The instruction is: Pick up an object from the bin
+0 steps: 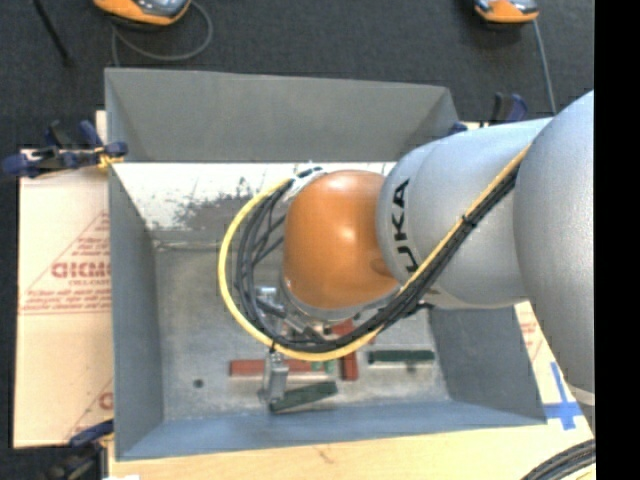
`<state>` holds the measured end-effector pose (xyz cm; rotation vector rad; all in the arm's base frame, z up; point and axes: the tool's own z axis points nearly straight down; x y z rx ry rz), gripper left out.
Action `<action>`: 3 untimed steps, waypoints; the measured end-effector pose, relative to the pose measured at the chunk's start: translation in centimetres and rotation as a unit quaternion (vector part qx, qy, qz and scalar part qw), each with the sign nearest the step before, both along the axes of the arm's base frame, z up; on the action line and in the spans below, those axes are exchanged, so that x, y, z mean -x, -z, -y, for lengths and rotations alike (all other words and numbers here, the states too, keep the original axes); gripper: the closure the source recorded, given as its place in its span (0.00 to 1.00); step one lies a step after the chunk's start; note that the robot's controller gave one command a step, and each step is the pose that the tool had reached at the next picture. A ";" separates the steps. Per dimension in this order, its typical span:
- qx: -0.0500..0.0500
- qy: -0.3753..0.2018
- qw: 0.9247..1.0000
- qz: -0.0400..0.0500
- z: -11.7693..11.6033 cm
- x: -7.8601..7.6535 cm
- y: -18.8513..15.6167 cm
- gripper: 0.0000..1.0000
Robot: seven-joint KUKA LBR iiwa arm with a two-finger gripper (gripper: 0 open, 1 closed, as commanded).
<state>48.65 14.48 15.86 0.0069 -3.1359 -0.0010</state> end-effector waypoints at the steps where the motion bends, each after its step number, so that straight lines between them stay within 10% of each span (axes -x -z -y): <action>1: 0.000 0.122 0.993 0.005 3.4 0.4 8.9 0.00; 2: -0.001 0.123 0.992 0.004 3.3 0.5 8.8 1.00; 3: -0.001 0.128 0.992 0.007 4.3 -0.7 0.7 1.00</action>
Offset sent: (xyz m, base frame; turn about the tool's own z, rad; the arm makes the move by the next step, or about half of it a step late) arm -0.0059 -0.0333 -0.0886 0.2440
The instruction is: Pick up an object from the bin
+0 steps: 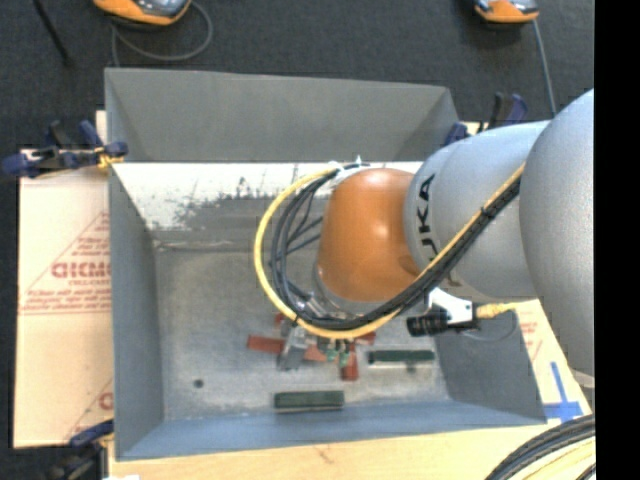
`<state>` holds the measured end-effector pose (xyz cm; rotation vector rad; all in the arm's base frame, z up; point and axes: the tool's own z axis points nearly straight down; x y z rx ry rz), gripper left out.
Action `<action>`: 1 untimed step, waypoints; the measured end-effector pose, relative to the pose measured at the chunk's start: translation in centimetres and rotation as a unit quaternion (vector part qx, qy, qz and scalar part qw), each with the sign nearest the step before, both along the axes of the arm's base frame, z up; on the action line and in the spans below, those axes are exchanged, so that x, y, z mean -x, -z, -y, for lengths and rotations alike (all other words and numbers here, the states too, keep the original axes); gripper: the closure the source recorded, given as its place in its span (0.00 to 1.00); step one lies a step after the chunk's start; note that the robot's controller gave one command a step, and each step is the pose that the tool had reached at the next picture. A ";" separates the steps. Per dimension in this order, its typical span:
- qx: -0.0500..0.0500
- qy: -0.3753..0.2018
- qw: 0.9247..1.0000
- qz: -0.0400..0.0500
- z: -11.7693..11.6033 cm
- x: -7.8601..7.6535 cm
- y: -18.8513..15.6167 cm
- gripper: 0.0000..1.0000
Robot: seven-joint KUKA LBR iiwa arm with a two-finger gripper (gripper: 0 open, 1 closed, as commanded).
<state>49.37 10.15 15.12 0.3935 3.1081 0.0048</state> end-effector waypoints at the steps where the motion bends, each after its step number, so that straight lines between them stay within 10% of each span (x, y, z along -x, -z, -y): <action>1: 0.000 0.017 1.000 0.001 1.1 -1.5 -12.5 1.00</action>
Offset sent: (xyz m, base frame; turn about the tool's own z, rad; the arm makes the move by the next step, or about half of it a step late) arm 0.0120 -0.0112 0.1192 0.0383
